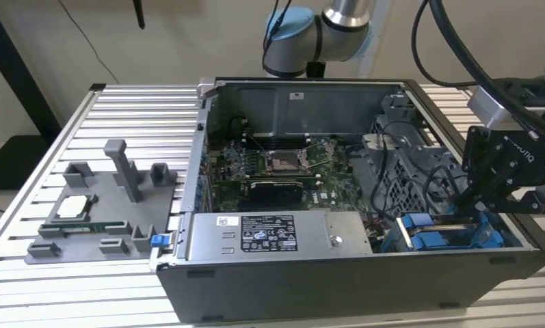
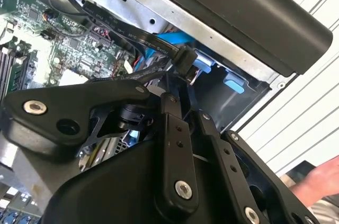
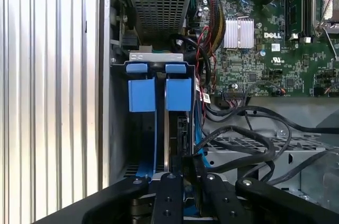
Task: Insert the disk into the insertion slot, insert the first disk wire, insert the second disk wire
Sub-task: 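Insert the first disk wire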
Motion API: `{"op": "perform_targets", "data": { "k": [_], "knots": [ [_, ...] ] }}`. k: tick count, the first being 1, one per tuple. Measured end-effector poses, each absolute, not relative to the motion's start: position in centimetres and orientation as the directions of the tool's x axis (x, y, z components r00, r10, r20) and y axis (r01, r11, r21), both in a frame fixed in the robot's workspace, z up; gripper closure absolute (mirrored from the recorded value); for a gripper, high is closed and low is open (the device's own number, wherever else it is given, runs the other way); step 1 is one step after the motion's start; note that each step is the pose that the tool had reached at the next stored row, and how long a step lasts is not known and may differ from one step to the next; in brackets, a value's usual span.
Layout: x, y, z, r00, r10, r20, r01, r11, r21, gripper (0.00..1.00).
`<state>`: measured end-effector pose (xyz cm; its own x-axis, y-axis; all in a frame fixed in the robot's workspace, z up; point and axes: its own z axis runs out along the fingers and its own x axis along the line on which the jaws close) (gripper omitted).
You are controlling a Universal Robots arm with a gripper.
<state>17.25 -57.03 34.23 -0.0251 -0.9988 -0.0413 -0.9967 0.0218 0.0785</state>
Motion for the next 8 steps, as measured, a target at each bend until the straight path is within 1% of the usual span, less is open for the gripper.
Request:
{"op": "perform_targets", "data": {
  "k": [8],
  "knots": [
    [17.26, -57.01, 34.12, -0.025, -0.999, -0.042, -0.997, 0.022, 0.078, 1.00]
  ]
}}
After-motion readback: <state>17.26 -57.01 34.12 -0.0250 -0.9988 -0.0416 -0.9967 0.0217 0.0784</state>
